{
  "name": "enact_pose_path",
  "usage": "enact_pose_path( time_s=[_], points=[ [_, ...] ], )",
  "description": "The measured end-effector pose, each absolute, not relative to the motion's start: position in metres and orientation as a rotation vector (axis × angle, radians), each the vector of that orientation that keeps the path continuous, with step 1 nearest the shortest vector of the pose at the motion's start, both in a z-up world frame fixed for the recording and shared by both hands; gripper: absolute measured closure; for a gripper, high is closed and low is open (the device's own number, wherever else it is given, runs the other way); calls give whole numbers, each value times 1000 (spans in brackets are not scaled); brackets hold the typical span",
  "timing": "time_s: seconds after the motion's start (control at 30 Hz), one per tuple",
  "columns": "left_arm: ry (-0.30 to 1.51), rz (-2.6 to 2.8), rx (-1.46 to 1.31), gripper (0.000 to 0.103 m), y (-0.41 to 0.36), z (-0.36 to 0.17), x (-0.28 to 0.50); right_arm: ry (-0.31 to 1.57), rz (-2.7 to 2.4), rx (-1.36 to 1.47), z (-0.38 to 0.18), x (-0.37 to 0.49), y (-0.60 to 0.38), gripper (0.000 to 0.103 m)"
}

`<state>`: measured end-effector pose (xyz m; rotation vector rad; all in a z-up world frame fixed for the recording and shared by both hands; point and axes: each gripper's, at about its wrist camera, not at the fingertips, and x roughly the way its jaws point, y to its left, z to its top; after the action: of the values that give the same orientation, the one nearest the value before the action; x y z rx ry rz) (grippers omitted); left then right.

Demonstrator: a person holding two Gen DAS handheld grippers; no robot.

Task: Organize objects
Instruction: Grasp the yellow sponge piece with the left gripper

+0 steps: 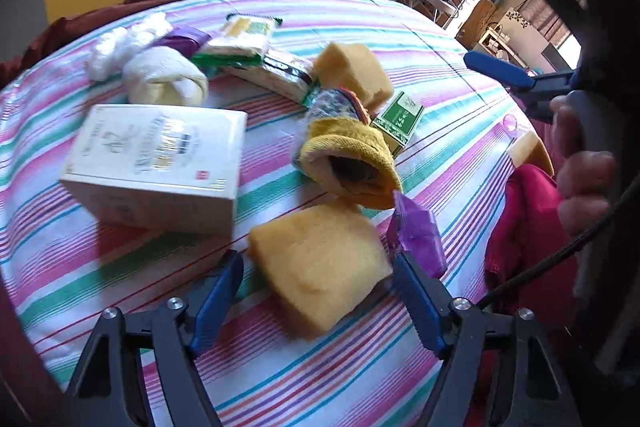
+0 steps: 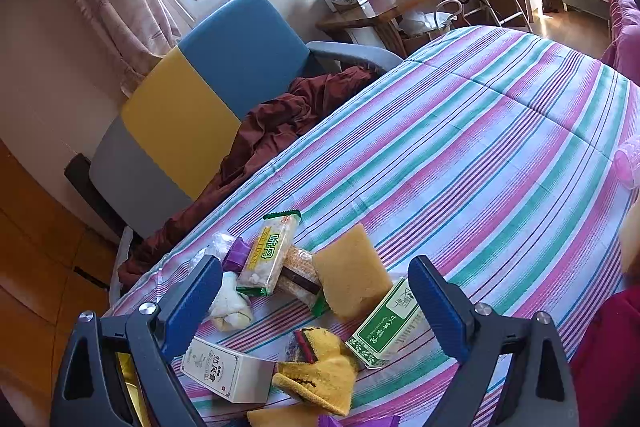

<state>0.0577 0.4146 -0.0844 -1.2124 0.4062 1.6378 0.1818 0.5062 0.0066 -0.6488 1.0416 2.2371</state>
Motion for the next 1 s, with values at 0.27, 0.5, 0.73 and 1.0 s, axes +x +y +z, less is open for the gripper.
enact_pose_path(
  time_s=[0.27, 0.5, 0.73, 1.0],
  points=[
    [339, 1651, -1178, 42, 387, -78, 52, 1054, 2223, -706, -1, 176, 510, 7],
    [329, 1753, -1177, 42, 313, -75, 44, 1044, 2246, -791, -6, 165, 505, 8],
    [293, 1795, -1170, 40, 302, -90, 43, 973, 2319, -956, -13, 143, 485, 25],
    [294, 1804, -1161, 40, 301, -90, 43, 842, 2296, -1217, -33, 120, 461, 39]
  ],
)
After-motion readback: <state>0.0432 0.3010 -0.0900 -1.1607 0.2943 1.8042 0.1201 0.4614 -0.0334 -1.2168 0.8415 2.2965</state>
